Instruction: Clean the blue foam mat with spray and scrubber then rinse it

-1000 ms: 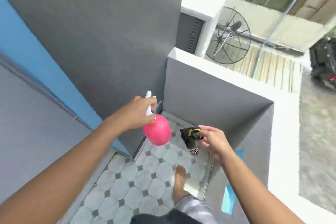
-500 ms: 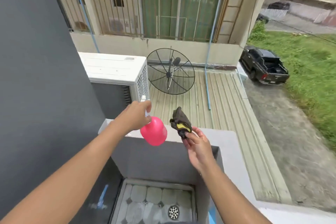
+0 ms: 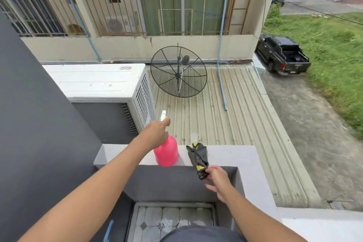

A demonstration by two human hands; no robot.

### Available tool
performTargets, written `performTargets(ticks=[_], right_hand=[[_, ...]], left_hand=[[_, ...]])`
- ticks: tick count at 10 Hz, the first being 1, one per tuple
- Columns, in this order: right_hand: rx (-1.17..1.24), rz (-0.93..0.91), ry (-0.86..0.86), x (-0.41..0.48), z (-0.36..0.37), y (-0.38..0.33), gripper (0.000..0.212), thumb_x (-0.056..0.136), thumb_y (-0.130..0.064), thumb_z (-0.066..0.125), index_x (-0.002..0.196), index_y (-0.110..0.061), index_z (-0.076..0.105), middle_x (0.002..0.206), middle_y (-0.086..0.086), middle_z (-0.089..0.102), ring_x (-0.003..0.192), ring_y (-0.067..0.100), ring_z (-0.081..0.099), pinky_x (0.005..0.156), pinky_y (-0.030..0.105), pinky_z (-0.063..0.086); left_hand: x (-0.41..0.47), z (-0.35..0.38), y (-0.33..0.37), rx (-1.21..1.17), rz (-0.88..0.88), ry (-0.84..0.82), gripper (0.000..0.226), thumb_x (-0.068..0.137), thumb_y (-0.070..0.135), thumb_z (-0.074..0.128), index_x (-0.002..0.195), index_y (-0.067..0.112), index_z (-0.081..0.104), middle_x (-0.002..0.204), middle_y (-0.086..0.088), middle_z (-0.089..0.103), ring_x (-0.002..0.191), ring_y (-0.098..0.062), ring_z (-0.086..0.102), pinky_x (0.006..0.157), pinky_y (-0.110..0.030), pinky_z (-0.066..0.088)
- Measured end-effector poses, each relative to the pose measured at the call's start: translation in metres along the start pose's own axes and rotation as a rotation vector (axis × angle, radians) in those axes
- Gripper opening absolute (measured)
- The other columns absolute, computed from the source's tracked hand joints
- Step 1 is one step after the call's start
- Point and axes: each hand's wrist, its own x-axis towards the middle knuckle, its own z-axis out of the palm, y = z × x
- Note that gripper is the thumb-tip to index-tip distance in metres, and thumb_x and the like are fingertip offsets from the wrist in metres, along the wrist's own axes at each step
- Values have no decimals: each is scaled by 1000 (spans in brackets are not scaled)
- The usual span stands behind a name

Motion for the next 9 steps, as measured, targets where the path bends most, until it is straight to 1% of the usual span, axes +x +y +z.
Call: performTargets(ticks=[1, 2, 3, 4, 5, 6, 7, 8, 9], right_hand=[[-625, -230, 59, 3, -7, -12, 23, 91, -39, 56, 92, -18, 64, 93, -1, 68, 88, 18, 62, 77, 34, 51], [-830, -411, 157, 9, -7, -29, 42, 88, -55, 55, 106, -18, 59, 102, -4, 63, 93, 18, 60, 73, 33, 46], [-853, -494, 156, 24, 2, -41, 62, 88, -57, 60, 131, -15, 49, 121, 3, 57, 114, 24, 58, 80, 32, 42], [-948, -407, 109, 42, 15, -44, 59, 86, -49, 68, 127, -11, 49, 120, 7, 56, 114, 29, 58, 83, 34, 44], [-881, -407, 107, 54, 31, -52, 18, 85, -26, 65, 94, -11, 58, 96, 8, 64, 91, 30, 63, 77, 35, 52], [-758, -434, 112, 60, 40, -60, 7, 85, -15, 57, 81, -10, 55, 83, 6, 63, 79, 30, 60, 69, 36, 52], [-898, -431, 86, 67, 37, -48, 17, 92, -25, 61, 91, -9, 57, 93, 9, 64, 85, 30, 62, 71, 34, 50], [-971, -455, 52, 61, 31, -53, 33, 94, -44, 58, 93, -11, 59, 94, 8, 66, 87, 27, 64, 76, 37, 54], [-985, -548, 84, 57, 26, -91, 49, 100, -51, 44, 124, -10, 57, 121, 11, 61, 115, 31, 58, 91, 41, 50]], left_hand=[[9, 4, 9, 44, -9, -29, 40, 97, 6, 42, 135, 16, 45, 93, -16, 61, 80, -33, 60, 64, -40, 43], [12, 6, 13, 36, -23, -12, 50, 99, 9, 43, 148, 19, 37, 78, -9, 52, 73, -30, 55, 61, -38, 41], [9, 10, 12, 36, 7, 58, 65, 104, 26, 47, 162, 25, 18, 75, -5, 47, 71, -27, 52, 64, -37, 42], [7, 12, 12, 30, -4, 89, 74, 105, 31, 50, 165, 30, 7, 85, -9, 49, 75, -28, 51, 71, -40, 44], [7, 16, 10, 21, -25, 112, 72, 104, 26, 50, 164, 29, 10, 81, -8, 50, 73, -30, 53, 71, -40, 43], [7, 21, 9, 7, -37, 143, 71, 103, 21, 48, 163, 27, 12, 69, -3, 44, 67, -29, 50, 67, -40, 43], [7, 22, 9, -7, -51, 141, 72, 103, 22, 48, 164, 28, 11, 75, -5, 48, 70, -28, 51, 67, -40, 42], [-3, 16, 15, 71, -45, 155, 75, 104, 44, 49, 165, 29, 9, 103, -11, 57, 87, -33, 61, 75, -41, 47], [3, -3, 11, 128, -53, 262, 84, 97, 69, 44, 164, 30, 12, 127, -12, 56, 100, -34, 65, 80, -42, 53]])
